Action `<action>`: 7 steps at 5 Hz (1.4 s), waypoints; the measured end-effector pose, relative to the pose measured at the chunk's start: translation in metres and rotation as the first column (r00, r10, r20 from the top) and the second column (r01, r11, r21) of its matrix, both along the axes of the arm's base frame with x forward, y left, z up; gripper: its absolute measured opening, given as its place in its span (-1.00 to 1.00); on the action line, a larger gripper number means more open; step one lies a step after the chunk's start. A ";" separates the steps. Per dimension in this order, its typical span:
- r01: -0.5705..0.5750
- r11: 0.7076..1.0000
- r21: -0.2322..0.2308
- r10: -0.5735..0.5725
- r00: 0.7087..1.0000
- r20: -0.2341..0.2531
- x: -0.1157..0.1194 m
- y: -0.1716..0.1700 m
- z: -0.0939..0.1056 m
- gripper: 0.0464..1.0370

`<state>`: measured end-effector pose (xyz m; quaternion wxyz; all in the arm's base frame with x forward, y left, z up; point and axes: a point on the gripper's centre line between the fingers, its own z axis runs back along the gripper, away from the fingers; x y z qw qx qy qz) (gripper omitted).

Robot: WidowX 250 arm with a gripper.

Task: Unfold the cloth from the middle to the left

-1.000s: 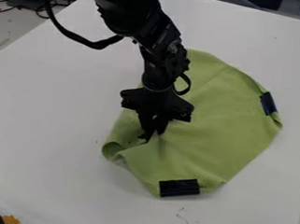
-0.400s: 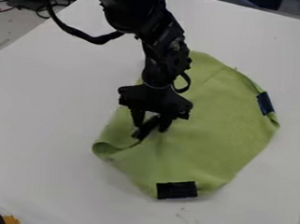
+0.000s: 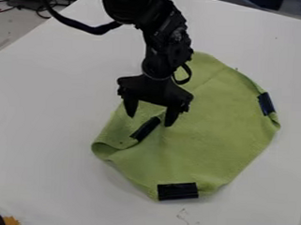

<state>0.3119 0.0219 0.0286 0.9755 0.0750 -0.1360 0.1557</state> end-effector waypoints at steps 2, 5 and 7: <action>-0.014 1.000 -0.026 0.014 1.000 0.013 -0.002 0.001 -0.005 -0.02; -0.021 0.999 -0.029 0.021 1.000 0.017 0.004 0.001 -0.004 -0.01; -0.025 0.999 -0.024 0.025 1.000 0.014 0.005 0.001 -0.002 0.94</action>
